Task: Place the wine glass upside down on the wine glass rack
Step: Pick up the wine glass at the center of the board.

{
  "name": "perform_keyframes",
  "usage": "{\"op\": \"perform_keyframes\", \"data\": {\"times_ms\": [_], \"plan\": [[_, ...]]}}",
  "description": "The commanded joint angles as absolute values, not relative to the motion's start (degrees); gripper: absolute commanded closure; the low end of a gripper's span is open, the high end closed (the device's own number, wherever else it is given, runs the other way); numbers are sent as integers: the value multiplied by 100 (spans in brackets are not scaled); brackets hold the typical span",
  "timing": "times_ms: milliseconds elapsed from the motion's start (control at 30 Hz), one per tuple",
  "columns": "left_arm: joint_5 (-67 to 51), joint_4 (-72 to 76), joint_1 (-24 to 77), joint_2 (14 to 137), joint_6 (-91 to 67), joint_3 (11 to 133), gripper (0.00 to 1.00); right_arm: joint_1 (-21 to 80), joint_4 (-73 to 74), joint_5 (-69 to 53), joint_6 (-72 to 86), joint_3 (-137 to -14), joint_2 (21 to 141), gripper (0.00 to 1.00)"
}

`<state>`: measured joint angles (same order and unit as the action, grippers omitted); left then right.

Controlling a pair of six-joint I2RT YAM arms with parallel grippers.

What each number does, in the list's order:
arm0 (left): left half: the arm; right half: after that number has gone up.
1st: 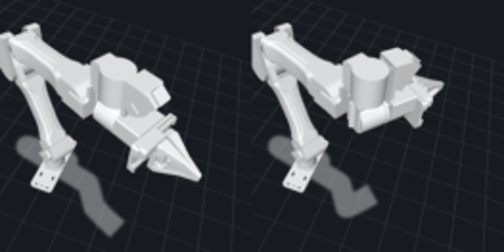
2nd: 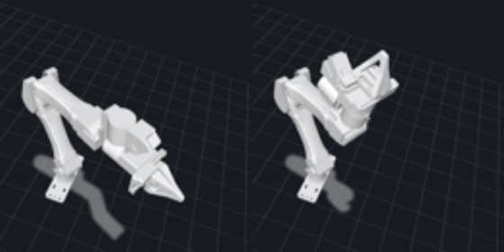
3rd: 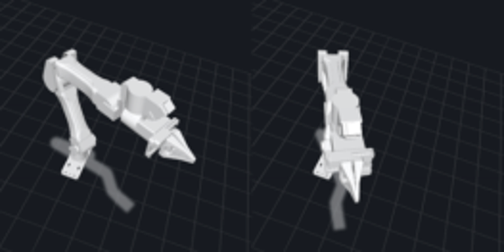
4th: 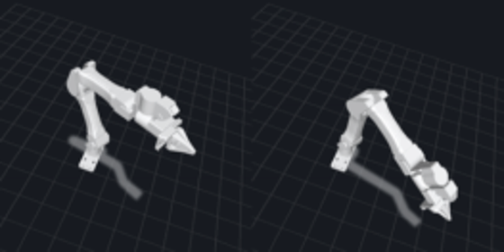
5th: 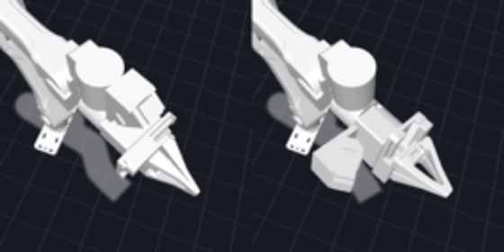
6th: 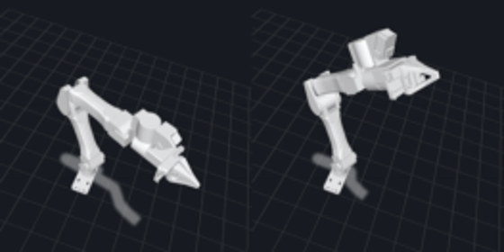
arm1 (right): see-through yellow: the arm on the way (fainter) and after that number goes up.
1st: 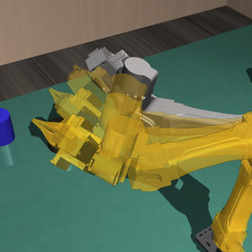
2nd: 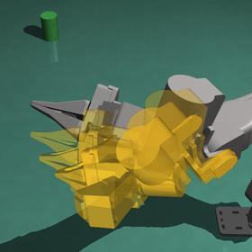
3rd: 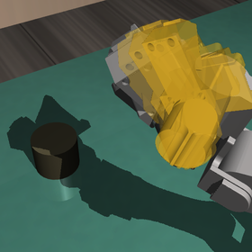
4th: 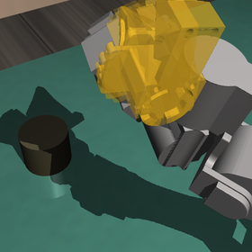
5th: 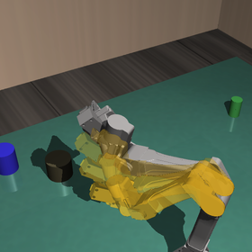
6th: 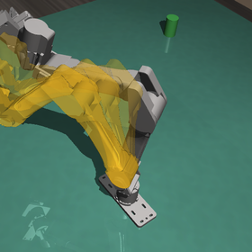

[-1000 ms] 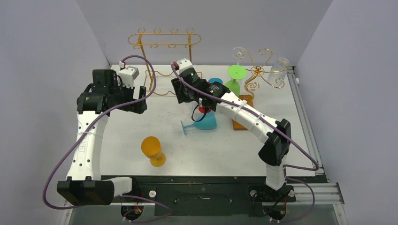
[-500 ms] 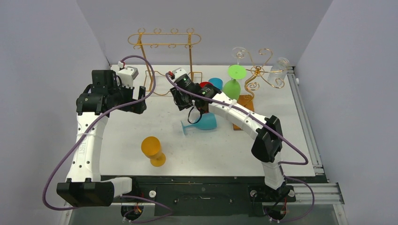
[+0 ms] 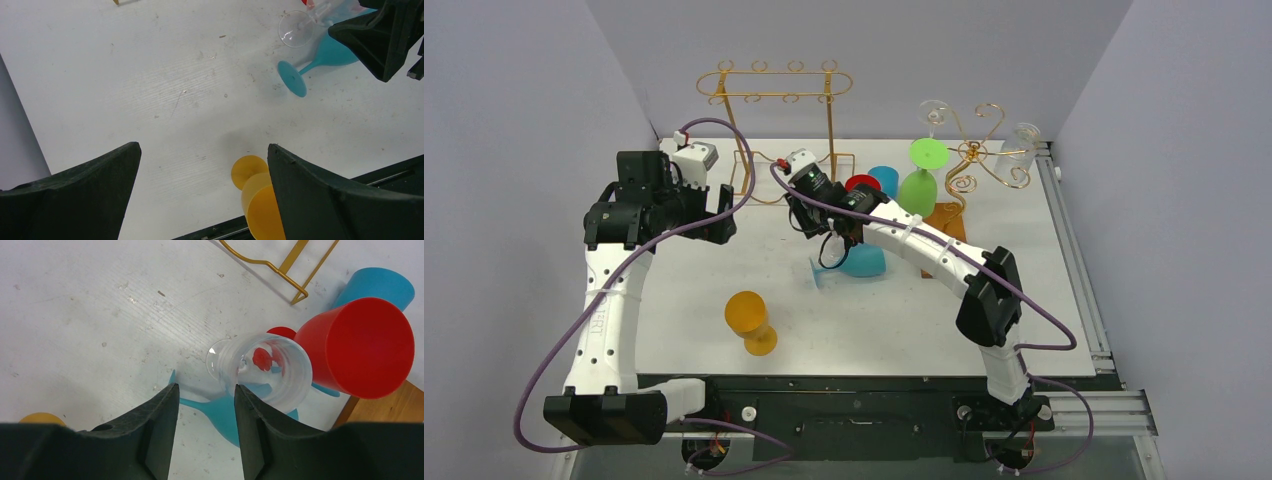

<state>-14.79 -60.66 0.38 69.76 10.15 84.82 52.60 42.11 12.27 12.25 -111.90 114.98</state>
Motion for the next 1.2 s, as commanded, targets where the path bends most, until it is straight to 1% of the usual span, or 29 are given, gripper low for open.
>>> {"op": "perform_keyframes", "data": {"times_ms": [0,200,500,700,800,867,967,1100,1167], "plan": [[-1591,-6040,27,6856,1037,8525,4,5304,4104,1527,1043,-11402,11360,59],[-1556,-6047,28,6846,1072,8517,4,5280,4092,1572,906,-11538,11166,57],[-1523,-6012,35,6878,1096,8481,4,5083,4151,1429,860,-11566,11634,57],[-1537,-5994,27,6916,1110,8482,4,5047,4107,1245,887,-11575,11931,60],[-1554,-5985,35,6897,1107,8451,4,5084,4073,1148,949,-11550,12060,64],[-1569,-5992,32,6867,1107,8425,4,5106,4072,1098,998,-11557,12132,70],[-1572,-6003,34,6833,1116,8407,4,5131,4050,1054,1053,-11570,12143,81],[-1770,-5985,30,6748,1125,8360,4,5137,3978,1005,1102,-11669,11894,99],[-1905,-5895,34,6650,1082,8286,4,5141,3847,888,1145,-11712,11681,100]]}}
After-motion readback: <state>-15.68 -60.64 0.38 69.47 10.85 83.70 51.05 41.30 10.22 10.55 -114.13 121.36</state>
